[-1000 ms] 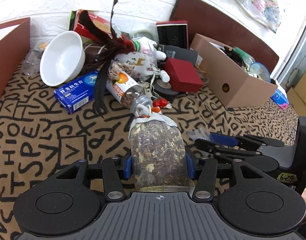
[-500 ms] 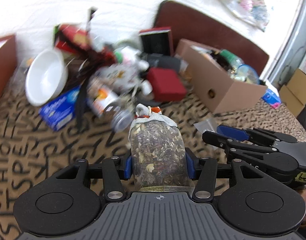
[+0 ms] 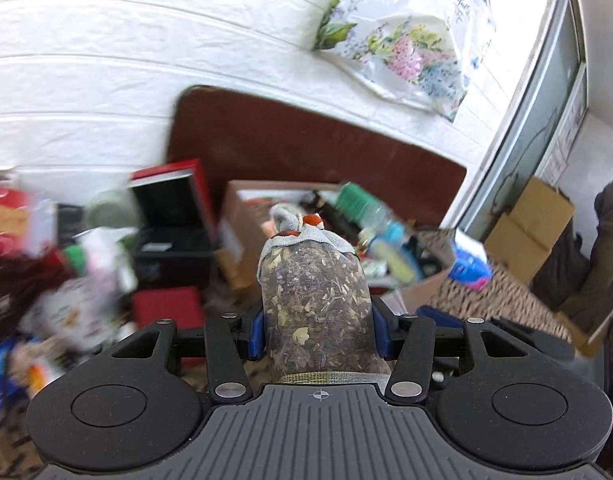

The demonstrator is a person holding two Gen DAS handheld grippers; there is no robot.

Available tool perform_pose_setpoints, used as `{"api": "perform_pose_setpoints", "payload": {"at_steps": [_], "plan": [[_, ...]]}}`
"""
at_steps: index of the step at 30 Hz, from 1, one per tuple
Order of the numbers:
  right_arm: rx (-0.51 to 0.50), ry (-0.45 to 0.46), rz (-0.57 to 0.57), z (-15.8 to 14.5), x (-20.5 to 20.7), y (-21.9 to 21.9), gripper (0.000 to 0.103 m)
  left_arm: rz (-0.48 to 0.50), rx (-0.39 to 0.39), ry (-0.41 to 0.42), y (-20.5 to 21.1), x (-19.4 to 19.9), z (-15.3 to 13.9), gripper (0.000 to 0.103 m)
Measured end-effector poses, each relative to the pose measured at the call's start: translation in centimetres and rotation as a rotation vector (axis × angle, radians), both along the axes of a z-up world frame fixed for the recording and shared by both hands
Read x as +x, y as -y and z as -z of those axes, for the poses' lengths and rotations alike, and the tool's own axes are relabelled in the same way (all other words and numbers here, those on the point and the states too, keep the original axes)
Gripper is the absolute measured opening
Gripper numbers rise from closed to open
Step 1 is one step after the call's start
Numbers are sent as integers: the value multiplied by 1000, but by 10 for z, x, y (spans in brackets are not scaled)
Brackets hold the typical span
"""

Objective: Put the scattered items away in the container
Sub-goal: 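Carry the sachet and plastic piece with both tools over the cardboard box, then open both tools to drop the sachet and plastic piece into the box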

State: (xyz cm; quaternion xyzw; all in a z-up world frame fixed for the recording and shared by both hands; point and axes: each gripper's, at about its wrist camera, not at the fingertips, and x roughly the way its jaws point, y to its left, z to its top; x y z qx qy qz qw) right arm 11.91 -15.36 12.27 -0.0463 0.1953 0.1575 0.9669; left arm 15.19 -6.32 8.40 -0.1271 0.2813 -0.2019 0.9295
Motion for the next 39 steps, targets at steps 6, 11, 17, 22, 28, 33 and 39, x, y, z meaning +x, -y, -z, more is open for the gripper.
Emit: {"api": "perform_pose_setpoints", "payload": {"at_steps": [6,11,17,22,28,33,39], "plan": [[-5,52,73,-21,40,48,42,-36,-26,-20,54,77,-12,52],[0,34,123,-14,92,84,43,-72,-44,-36,87,135,-6,52],[17,0,163,1,140,109,43,-80,-12,-71,117,181,18,52],[28,-27,179,16,168,118,50,-70,-2,-114,128,206,43,67],[9,-70,178,37,176,121,81,5,39,-52,129,193,43,96],[22,-80,211,39,165,124,87,15,92,-21,132,181,39,102],[-23,-51,217,25,151,115,98,17,100,-37,130,169,32,103]]}}
